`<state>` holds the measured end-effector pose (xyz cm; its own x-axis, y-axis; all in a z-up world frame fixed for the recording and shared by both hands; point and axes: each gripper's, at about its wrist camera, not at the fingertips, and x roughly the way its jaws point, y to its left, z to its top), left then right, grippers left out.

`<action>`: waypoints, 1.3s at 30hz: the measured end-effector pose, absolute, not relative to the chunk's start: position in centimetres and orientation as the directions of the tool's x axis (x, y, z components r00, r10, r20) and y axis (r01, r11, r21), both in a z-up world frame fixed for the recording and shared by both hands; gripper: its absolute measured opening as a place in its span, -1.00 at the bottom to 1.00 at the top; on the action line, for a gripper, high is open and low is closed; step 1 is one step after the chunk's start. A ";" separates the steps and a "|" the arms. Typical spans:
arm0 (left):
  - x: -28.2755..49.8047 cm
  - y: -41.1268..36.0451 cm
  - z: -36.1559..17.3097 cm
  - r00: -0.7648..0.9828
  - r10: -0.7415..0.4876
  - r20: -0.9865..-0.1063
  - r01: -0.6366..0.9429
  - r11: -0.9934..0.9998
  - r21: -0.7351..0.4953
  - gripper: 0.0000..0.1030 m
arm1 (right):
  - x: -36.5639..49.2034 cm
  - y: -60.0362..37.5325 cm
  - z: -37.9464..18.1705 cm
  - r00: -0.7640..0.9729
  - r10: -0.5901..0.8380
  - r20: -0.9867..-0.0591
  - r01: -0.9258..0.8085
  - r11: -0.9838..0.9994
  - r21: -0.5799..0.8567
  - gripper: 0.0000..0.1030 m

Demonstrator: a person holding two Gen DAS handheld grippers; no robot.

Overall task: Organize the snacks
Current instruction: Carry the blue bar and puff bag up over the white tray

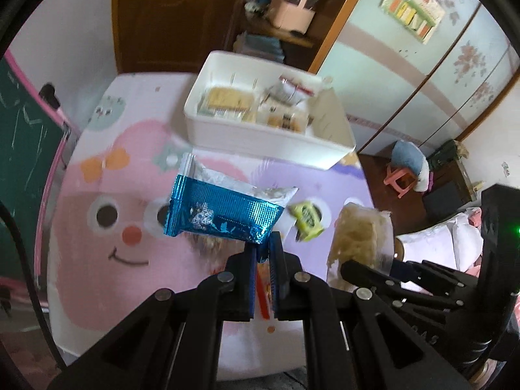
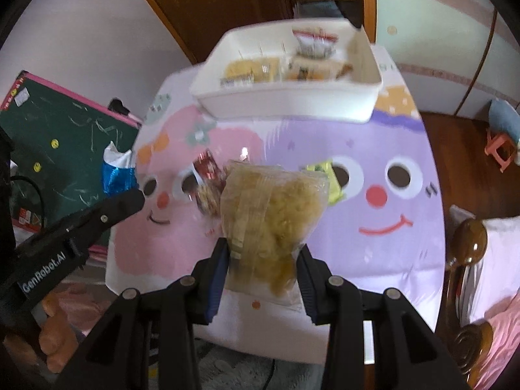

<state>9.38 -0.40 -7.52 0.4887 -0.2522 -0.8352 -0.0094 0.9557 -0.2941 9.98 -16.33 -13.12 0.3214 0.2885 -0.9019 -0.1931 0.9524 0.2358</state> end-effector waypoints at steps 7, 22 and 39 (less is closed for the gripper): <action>11.2 -0.6 -5.1 0.545 -0.256 -0.798 0.030 0.957 -0.287 -0.90 | 12.5 -16.6 -9.4 0.416 0.296 -0.860 -0.187 0.953 0.238 -0.22; 17.2 1.0 -2.1 0.625 -0.257 -0.738 0.076 0.960 -0.270 -0.90 | 18.5 -17.7 -5.5 0.538 0.282 -0.794 -0.120 0.958 0.260 -0.22; 26.2 0.7 3.8 0.704 -0.296 -0.646 0.192 0.954 -0.228 -0.89 | 25.1 -17.6 -0.3 0.680 0.236 -0.694 -0.057 0.961 0.271 -0.22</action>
<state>26.20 0.67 3.79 0.7039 -0.2961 -0.6457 0.1921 0.9544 -0.2283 25.13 -17.65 -0.31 0.6799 0.2361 -0.6942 -0.0571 0.9609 0.2709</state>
